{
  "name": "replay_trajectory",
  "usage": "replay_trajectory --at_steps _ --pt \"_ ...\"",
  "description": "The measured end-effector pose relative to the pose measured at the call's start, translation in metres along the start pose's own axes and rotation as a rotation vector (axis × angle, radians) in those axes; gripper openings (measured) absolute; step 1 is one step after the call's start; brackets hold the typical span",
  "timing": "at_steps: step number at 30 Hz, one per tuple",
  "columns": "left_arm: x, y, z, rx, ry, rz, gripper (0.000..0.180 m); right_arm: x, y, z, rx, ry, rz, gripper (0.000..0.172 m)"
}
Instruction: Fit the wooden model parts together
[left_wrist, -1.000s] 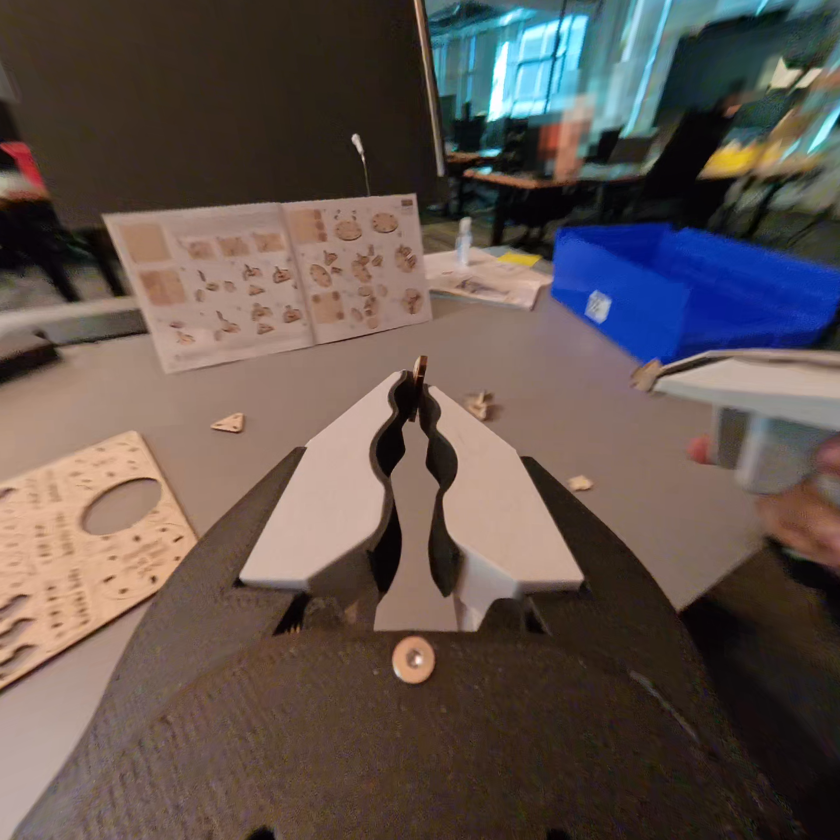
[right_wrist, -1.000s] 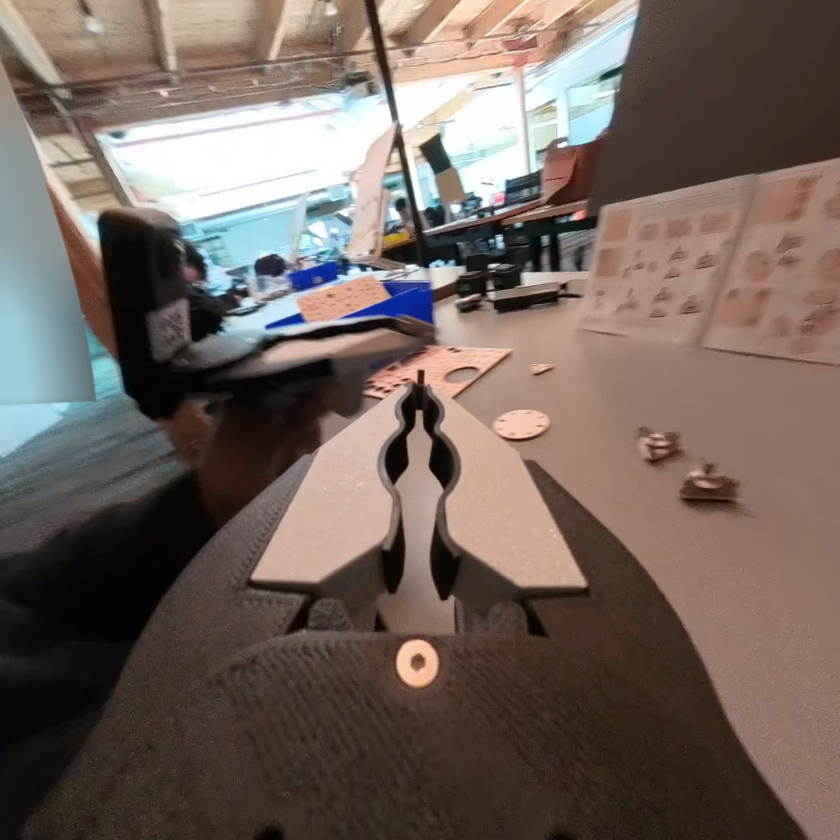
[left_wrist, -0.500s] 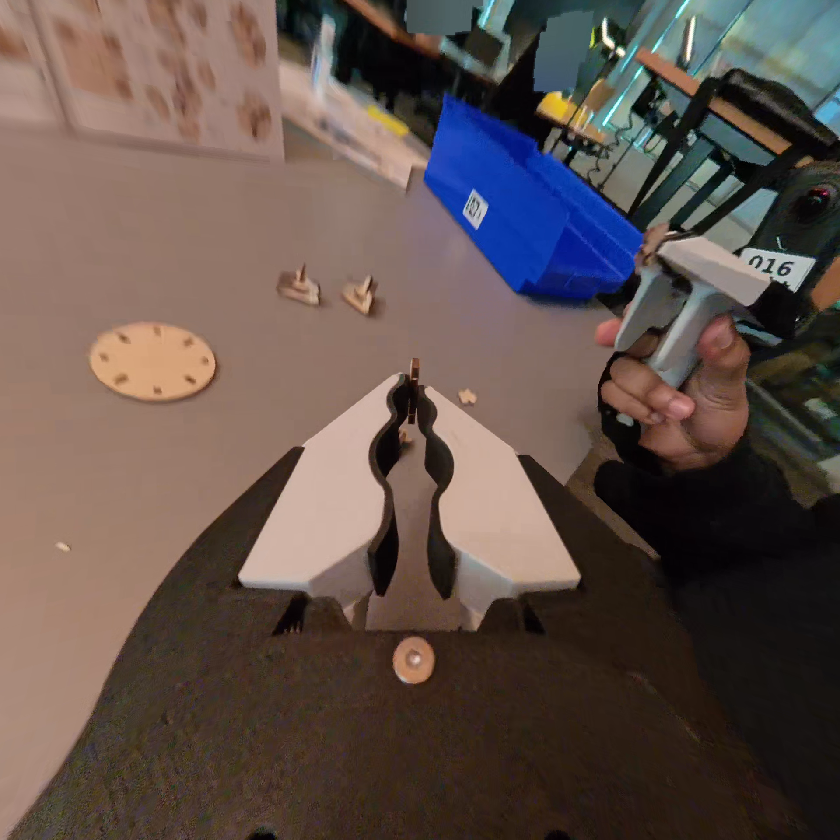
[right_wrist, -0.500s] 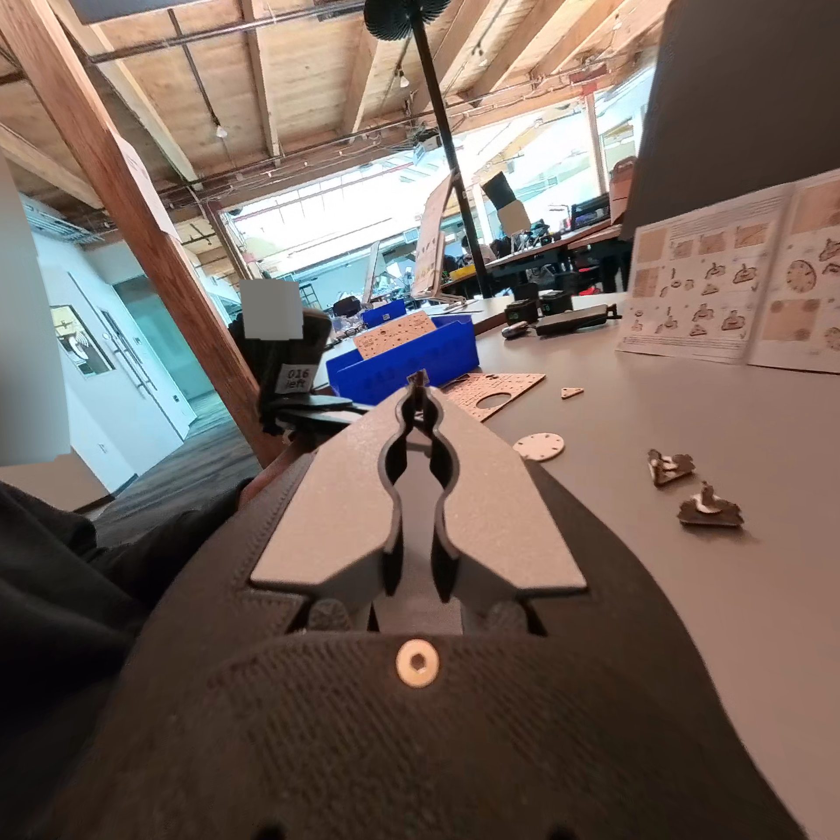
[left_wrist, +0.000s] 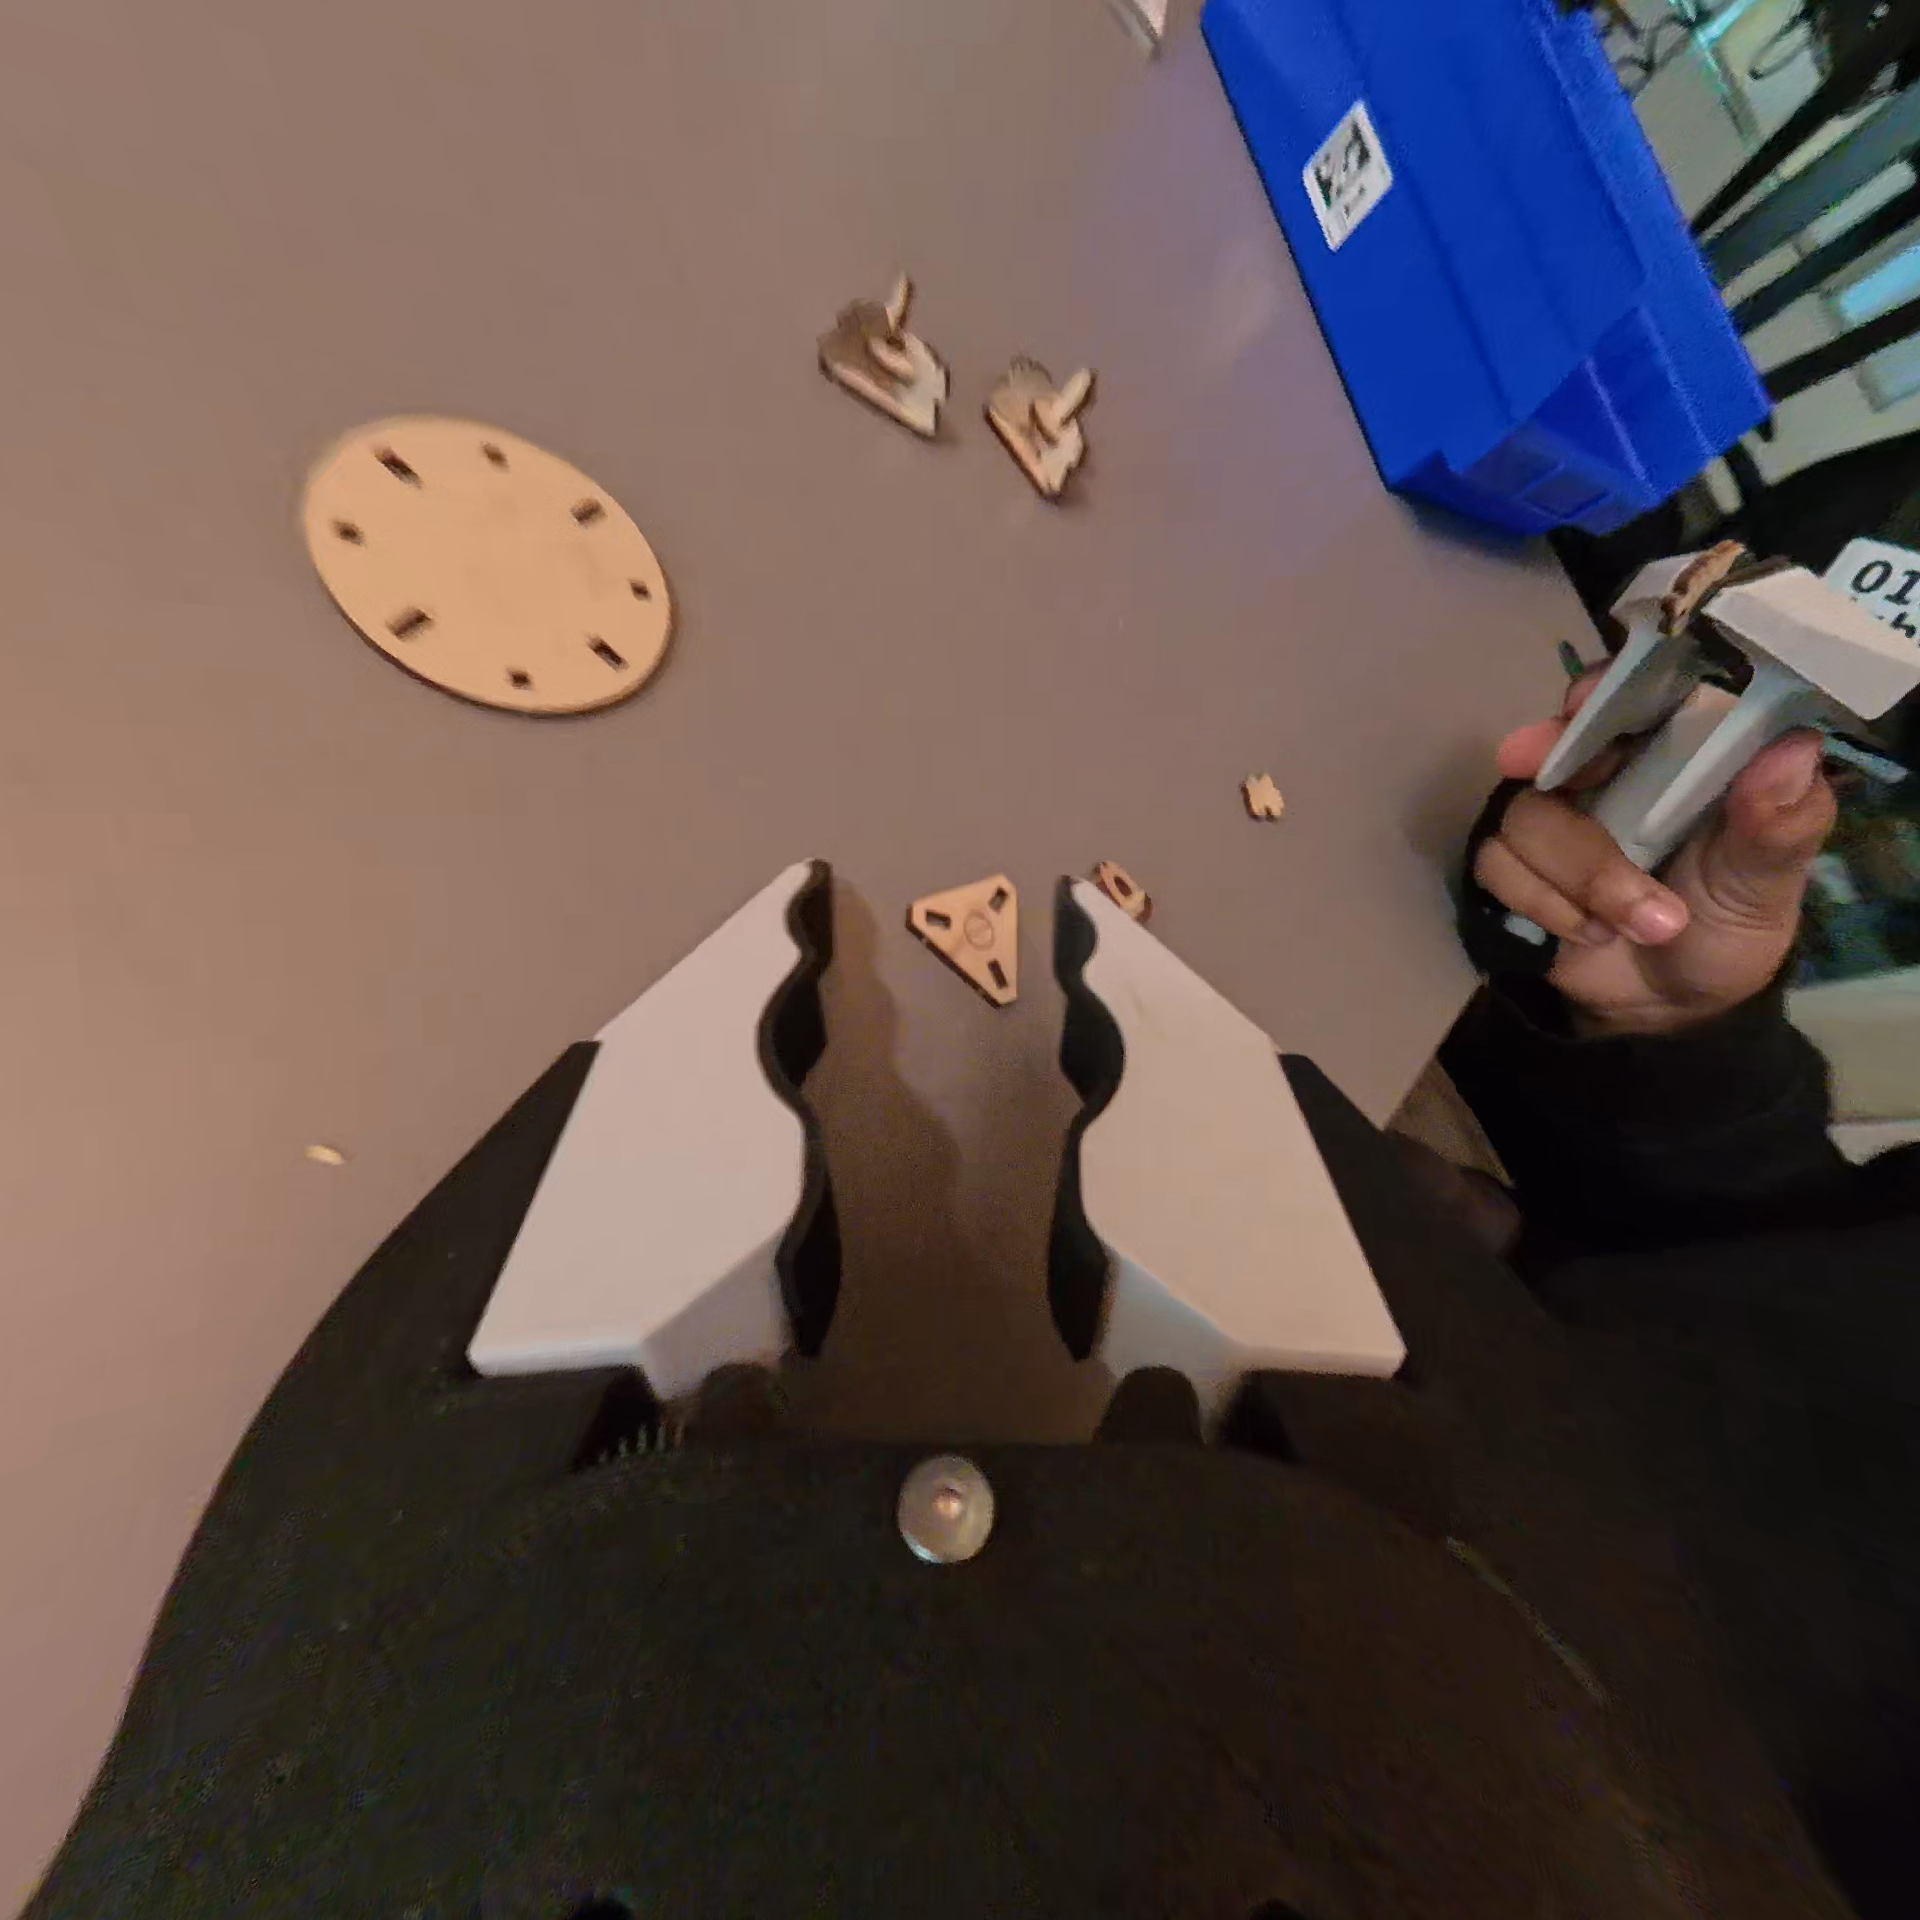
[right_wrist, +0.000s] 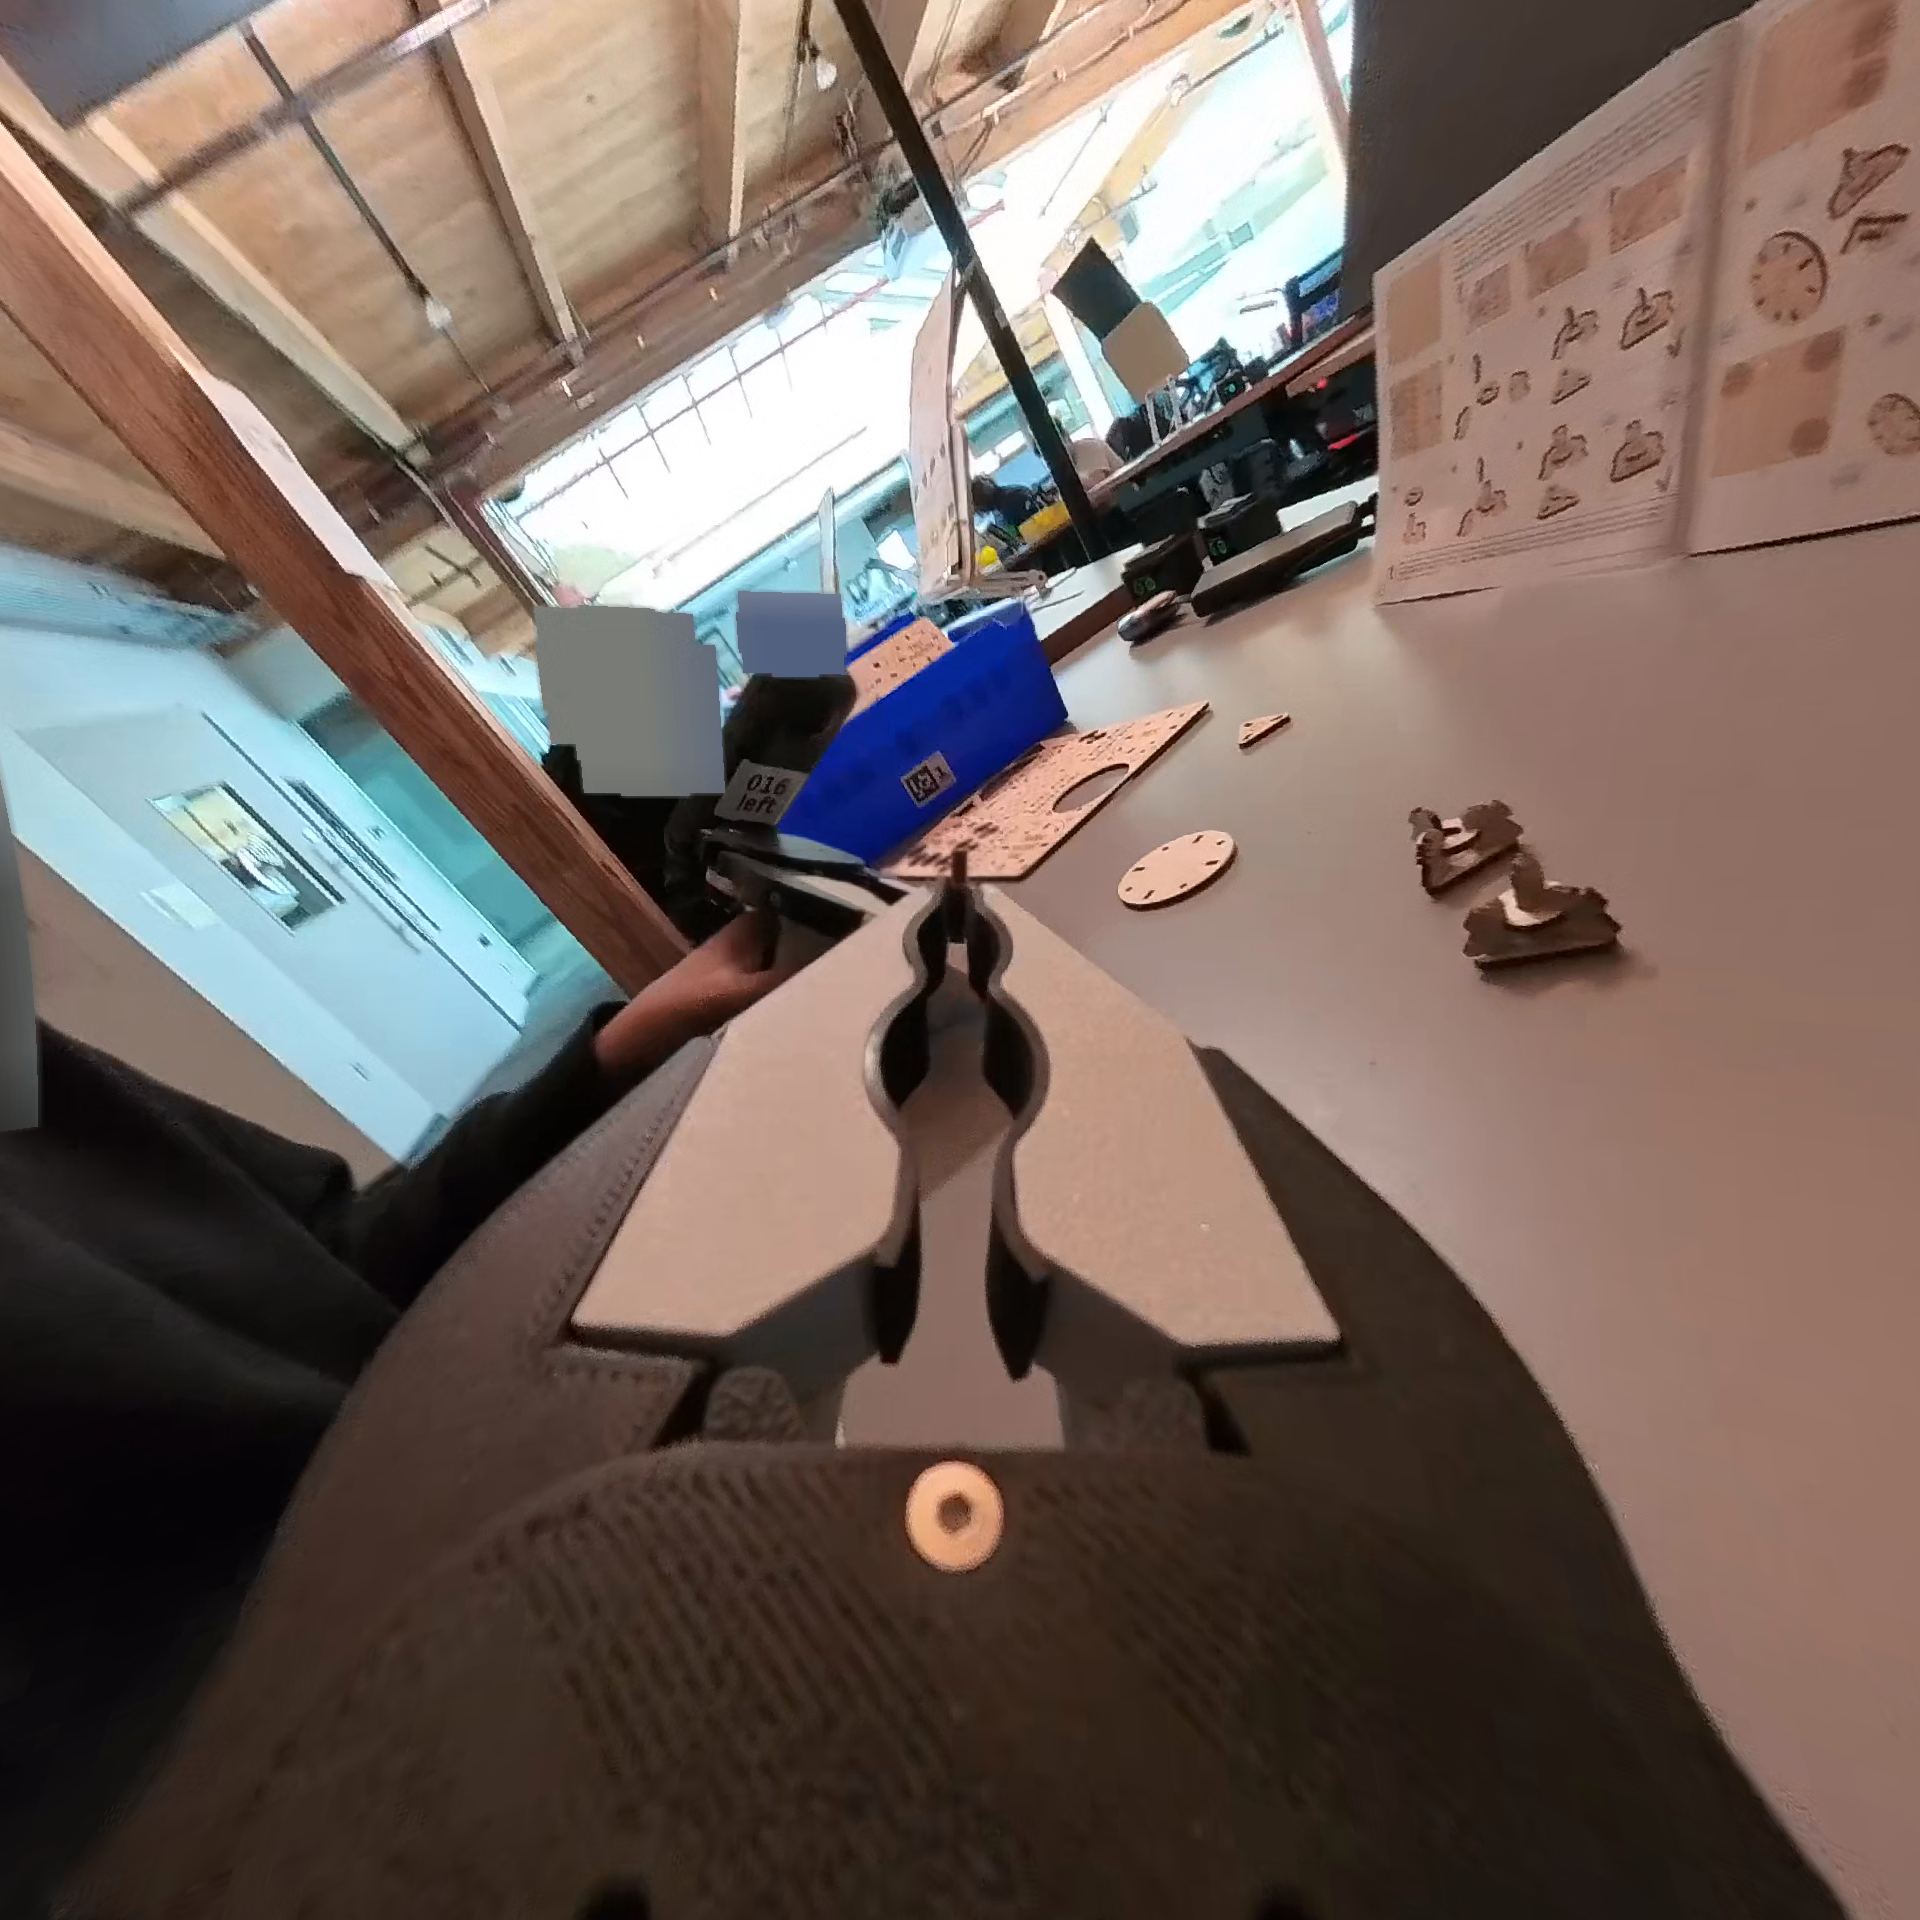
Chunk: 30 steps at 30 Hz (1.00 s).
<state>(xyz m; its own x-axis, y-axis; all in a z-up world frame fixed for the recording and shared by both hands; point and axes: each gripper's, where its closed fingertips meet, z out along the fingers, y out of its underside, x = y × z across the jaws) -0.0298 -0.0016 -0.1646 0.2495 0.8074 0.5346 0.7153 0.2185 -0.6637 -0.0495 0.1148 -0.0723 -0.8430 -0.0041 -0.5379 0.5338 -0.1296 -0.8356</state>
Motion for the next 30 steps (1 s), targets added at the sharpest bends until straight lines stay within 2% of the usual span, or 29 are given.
replay_trajectory --at_steps 3,5,8,10,12,16,18,23,25,28,30 --pt "0.019 -0.013 -0.008 0.072 0.026 0.137 0.044 0.006 -0.001 -0.003 0.027 -0.02 0.12 0.0" --pt "0.043 -0.003 -0.002 0.02 0.098 0.225 0.044 0.004 -0.001 -0.004 0.036 -0.036 0.136 0.0" --pt "0.057 0.014 0.014 -0.05 0.108 0.312 0.047 0.001 -0.004 -0.007 0.062 -0.015 0.082 0.0" --pt "0.056 0.019 0.023 -0.076 0.073 0.352 0.039 0.003 -0.004 -0.007 0.065 -0.015 0.096 0.0" --pt "0.05 0.024 0.027 -0.122 0.027 0.374 0.027 0.005 -0.007 -0.007 0.085 -0.031 0.122 0.0" --pt "0.037 0.031 0.03 -0.187 -0.059 0.427 0.02 0.007 -0.011 -0.006 0.11 -0.061 0.146 0.0" --pt "0.039 0.029 0.028 -0.173 -0.04 0.417 0.001 0.006 -0.01 -0.005 0.098 -0.07 0.15 0.0" --pt "0.05 0.02 0.022 -0.099 0.075 0.353 0.002 0.006 -0.007 -0.003 0.082 -0.085 0.186 0.0" --pt "0.062 0.013 0.017 -0.036 0.172 0.329 0.002 0.001 0.008 0.003 -0.028 -0.097 0.212 0.0" --pt "0.07 -0.001 0.006 0.068 0.266 0.31 0.002 0.004 0.068 0.012 -0.417 0.026 0.167 0.0" --pt "0.074 -0.01 -0.001 0.135 0.329 0.296 0.002 0.01 0.093 0.013 -0.569 0.117 0.104 0.0"
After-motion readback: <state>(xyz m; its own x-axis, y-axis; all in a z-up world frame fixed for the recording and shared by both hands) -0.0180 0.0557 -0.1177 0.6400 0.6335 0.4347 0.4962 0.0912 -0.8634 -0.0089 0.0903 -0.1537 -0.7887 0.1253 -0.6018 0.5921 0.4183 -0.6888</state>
